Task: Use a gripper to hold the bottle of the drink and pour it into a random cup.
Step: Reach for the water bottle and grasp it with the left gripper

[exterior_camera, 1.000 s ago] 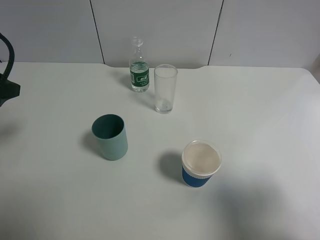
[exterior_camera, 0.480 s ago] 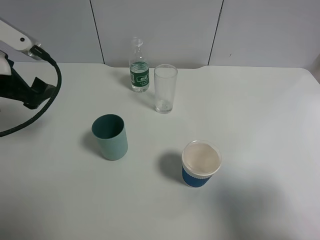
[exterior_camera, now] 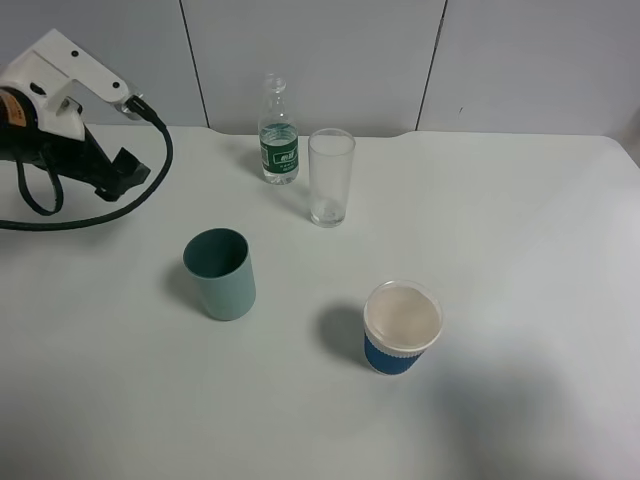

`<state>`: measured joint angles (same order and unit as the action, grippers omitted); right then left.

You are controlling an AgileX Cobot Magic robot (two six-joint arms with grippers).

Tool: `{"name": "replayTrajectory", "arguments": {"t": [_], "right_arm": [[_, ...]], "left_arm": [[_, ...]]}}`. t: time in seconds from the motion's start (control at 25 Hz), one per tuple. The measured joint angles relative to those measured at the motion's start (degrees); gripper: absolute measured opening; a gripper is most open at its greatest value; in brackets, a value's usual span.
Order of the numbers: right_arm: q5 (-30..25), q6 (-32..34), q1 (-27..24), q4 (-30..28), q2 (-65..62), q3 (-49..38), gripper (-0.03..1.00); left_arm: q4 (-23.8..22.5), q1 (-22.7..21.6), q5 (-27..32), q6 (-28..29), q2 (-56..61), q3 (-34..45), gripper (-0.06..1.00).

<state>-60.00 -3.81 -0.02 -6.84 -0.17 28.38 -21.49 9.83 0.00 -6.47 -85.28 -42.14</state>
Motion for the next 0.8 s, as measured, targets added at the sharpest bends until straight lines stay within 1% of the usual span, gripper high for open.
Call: {"name": "replayTrajectory", "arguments": {"t": [0.12,0.36,0.56,0.68,0.8], "right_arm": [[0.0,0.0,0.0,0.0,0.0,0.0,0.74],[0.0,0.0,0.0,0.0,0.0,0.0,0.74],[0.0,0.0,0.0,0.0,0.0,0.0,0.74],[0.0,0.0,0.0,0.0,0.0,0.0,0.74],[0.0,0.0,0.0,0.0,0.0,0.0,0.74]], "left_arm": [[-2.4,0.0,-3.0,0.2,-2.3,-0.9,0.99],[-7.8,0.0,-11.4,0.2,-5.4,-1.1,0.99],[-11.3,0.0,-15.7,0.2,-8.9,-3.1,0.99],[-14.6,0.0,-17.8,2.0,-11.3,-4.5,0.99],[-19.9,0.0,-18.6,6.5,-13.9,-6.8,0.99]]}}
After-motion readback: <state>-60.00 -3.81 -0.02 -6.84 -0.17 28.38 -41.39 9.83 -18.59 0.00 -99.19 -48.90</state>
